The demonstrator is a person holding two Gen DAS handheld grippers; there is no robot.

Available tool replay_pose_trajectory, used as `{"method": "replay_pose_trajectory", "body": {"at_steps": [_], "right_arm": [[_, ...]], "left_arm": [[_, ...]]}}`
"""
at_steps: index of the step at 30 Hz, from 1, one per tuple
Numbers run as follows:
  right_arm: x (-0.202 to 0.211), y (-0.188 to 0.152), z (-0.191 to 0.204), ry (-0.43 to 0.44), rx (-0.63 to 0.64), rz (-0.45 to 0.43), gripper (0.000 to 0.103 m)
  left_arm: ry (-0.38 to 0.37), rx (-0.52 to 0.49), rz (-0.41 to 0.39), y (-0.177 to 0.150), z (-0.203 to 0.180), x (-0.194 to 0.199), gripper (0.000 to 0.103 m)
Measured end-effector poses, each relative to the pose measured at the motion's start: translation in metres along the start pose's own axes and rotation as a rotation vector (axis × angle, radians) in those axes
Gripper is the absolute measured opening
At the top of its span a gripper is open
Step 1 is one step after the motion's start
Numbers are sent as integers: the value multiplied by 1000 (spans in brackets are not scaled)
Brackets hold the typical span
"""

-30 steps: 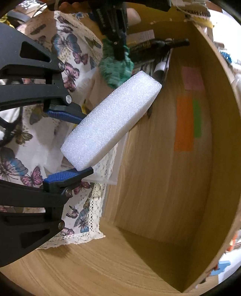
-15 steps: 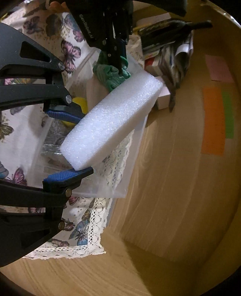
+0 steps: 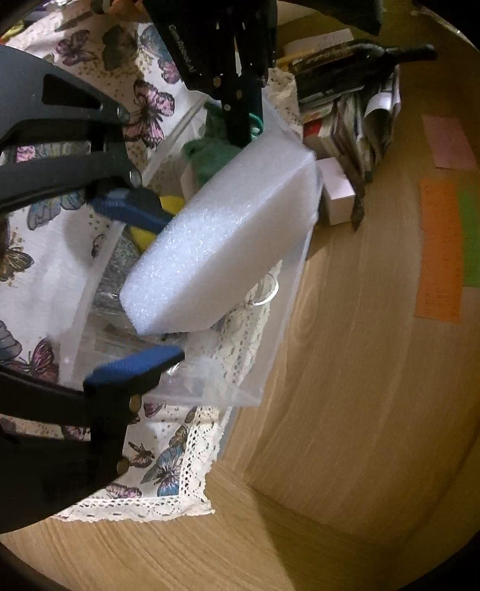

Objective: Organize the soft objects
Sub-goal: 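Lower the sock and foam block into the clear box and open both grippers, then grasp the black-strapped white mask with the right gripper and drop it into the box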

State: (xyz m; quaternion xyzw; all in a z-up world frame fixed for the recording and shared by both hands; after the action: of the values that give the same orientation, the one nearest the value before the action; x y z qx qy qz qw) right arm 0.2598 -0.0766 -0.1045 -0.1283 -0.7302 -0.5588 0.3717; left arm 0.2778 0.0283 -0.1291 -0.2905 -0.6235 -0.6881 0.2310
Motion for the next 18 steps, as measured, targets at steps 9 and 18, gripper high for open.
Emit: {"method": "replay_pose_trajectory", "body": {"at_steps": [9,18], "right_arm": [[57,-5,1,33,-1,-98,70],[85,-45,6,22,18,-112,77]], "left_arm": [[-17,-4,-61,-6,-6,46,61],[-22,-40,-138,-22,-17,91,73]]}}
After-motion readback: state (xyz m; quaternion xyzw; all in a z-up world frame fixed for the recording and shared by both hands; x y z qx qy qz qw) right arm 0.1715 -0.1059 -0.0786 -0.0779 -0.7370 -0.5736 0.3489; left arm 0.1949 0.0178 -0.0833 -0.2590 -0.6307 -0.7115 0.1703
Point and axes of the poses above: each gripper's, at about its wrist camera, not at the fingertips, and x roughly against the way its jaws point, z to its left, y to its top, the point moved 10 cm from there along -x, roughly the way its jaws point, and after that the axes turned 4 degrees about -x, right-handed, at the moved point
